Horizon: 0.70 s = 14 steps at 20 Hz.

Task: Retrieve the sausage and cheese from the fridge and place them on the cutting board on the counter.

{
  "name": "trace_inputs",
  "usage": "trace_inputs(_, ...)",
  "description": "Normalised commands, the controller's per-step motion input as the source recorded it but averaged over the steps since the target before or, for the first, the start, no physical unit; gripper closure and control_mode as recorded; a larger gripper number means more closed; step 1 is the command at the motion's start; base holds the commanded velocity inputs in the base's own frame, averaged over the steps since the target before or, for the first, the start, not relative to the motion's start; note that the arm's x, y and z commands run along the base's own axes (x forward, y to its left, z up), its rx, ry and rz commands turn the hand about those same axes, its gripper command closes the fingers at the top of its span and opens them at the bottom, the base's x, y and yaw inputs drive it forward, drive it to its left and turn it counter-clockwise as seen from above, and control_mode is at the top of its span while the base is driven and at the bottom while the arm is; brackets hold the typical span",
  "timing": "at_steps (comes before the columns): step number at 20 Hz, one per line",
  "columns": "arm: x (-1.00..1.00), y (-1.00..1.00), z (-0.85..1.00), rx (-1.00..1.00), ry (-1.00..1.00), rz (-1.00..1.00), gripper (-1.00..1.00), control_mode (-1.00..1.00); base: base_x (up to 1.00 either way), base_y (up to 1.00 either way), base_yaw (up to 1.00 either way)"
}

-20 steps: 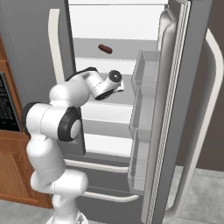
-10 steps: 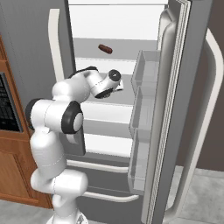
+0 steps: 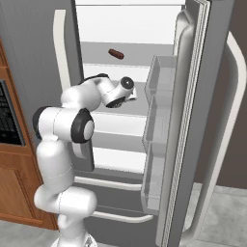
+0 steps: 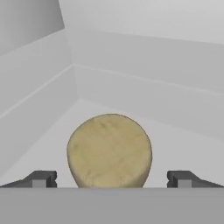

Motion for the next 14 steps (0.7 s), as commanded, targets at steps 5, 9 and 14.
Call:
trace_inputs(5, 0.13, 0.01, -0.08, 0.00, 0.01, 0.00, -1.00, -1.00, 0.00, 0.00, 0.00)
trace_inputs(9, 0.08, 0.01, -0.10, 0.00, 0.01, 0.00, -1.00, -1.00, 0.00, 0.00, 0.00)
trace_inputs(14, 0.05, 0.07, -0.11, 0.00, 0.01, 0.00, -1.00, -1.00, 0.00, 0.00, 0.00)
